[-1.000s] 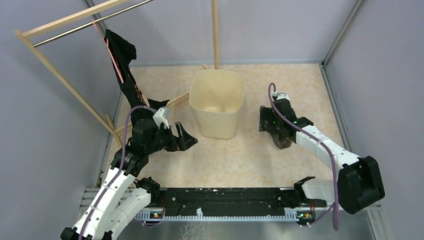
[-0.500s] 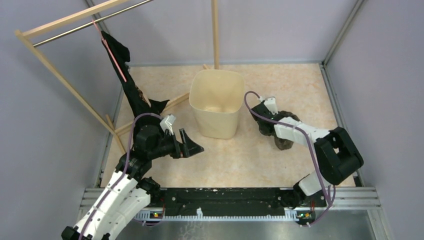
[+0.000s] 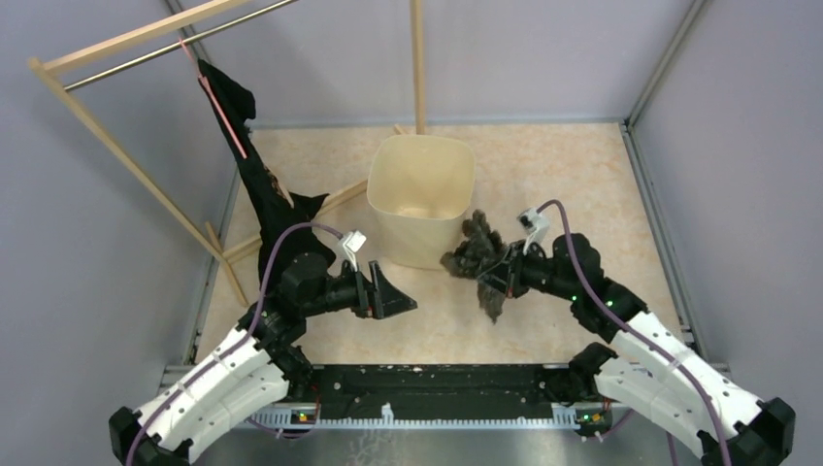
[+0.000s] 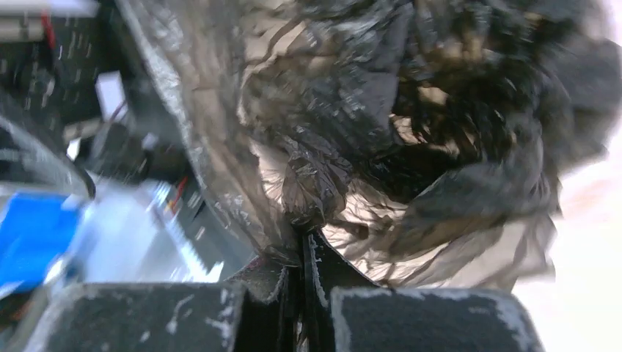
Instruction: Put the trash bags into the trash bin
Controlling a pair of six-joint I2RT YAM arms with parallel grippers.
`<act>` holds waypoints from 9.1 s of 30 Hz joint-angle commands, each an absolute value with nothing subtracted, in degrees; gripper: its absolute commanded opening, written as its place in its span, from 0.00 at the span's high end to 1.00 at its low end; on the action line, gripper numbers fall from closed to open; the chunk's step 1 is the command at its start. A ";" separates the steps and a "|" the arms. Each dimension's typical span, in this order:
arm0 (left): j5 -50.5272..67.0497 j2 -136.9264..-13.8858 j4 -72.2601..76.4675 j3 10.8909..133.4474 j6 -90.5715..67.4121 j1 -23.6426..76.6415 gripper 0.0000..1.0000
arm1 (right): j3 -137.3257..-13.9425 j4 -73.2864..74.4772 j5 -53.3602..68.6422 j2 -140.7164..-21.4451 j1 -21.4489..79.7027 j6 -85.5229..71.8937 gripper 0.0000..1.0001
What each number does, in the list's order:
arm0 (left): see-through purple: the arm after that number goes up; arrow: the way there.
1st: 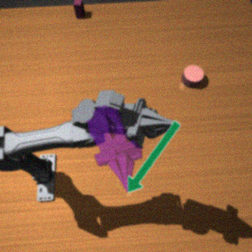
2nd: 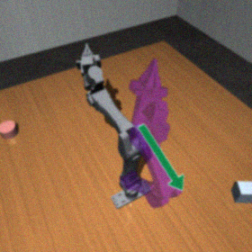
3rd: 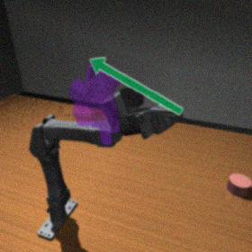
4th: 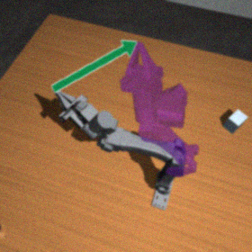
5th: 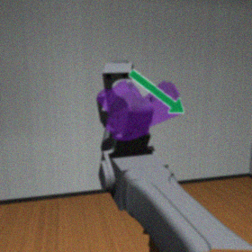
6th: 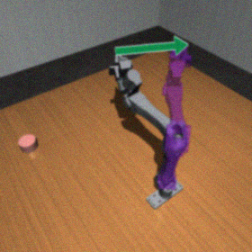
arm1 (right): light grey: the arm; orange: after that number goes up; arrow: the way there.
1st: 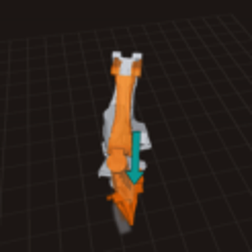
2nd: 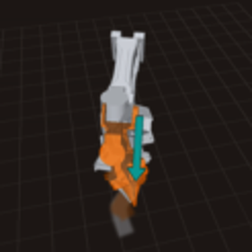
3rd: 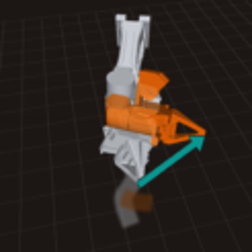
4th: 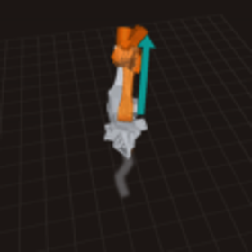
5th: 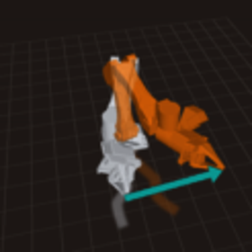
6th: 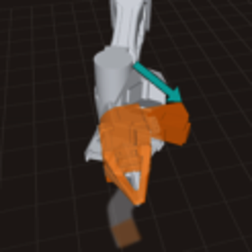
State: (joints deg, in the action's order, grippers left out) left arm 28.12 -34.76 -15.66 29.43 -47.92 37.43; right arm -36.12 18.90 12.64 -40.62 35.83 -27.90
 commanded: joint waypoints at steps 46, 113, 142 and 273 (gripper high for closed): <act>-22.87 -49.69 -32.84 44.26 -52.75 57.15 1.00 | -29.98 20.31 14.29 -43.14 36.09 -29.47 1.00; -27.47 -82.35 -30.64 66.22 -49.46 76.53 0.64 | -35.34 22.24 12.57 -42.33 36.12 -81.11 1.00; -14.53 -45.32 -38.72 37.02 -60.38 50.32 1.00 | -22.40 -5.08 30.91 -49.15 32.54 -37.60 0.29; 8.57 -45.59 -15.11 28.73 -53.00 42.45 0.02 | -17.67 -8.26 9.22 -44.24 34.17 -56.53 1.00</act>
